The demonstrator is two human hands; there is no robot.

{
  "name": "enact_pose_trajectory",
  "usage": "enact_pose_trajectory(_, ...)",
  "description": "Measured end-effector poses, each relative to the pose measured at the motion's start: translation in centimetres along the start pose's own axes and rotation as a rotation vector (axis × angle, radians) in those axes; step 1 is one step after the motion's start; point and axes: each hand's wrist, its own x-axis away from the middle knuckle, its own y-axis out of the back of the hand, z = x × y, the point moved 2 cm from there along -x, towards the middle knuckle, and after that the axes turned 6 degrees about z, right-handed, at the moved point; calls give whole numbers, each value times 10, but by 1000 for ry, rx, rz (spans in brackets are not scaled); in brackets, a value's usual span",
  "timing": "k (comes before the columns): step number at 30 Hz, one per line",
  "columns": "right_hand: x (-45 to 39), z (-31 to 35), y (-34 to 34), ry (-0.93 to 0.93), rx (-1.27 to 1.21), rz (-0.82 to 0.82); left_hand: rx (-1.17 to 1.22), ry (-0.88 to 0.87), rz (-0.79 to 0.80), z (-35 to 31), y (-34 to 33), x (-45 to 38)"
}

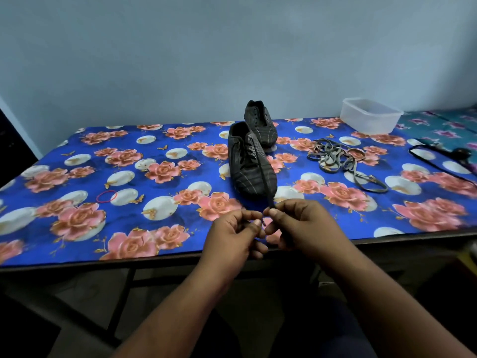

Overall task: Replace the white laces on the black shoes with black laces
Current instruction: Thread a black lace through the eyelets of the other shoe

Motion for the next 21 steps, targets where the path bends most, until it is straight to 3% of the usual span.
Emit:
enact_pose_trajectory(7, 17, -12, 0, -34, 302, -88, -66, 42, -10, 3, -9, 7)
enact_pose_trajectory(10, 20, -11, 10, -21, 564, -212, -119, 21, 1, -4, -2, 10)
enact_pose_trajectory(12, 16, -6, 18, 1, 687, -294, -268, -49, -78, -10, 12, 4)
enact_pose_trajectory(15, -4, 1, 28, 45, 638, -317, -564, -134, -224, -22, 38, -21)
enact_pose_trajectory(18, -40, -3, 32, 41, 569, -270, -968, 33, -227, -23, 53, -54)
enact_pose_trajectory(21, -70, -8, 25, 10, 391, -178, -1102, 204, -154, -20, 49, -79)
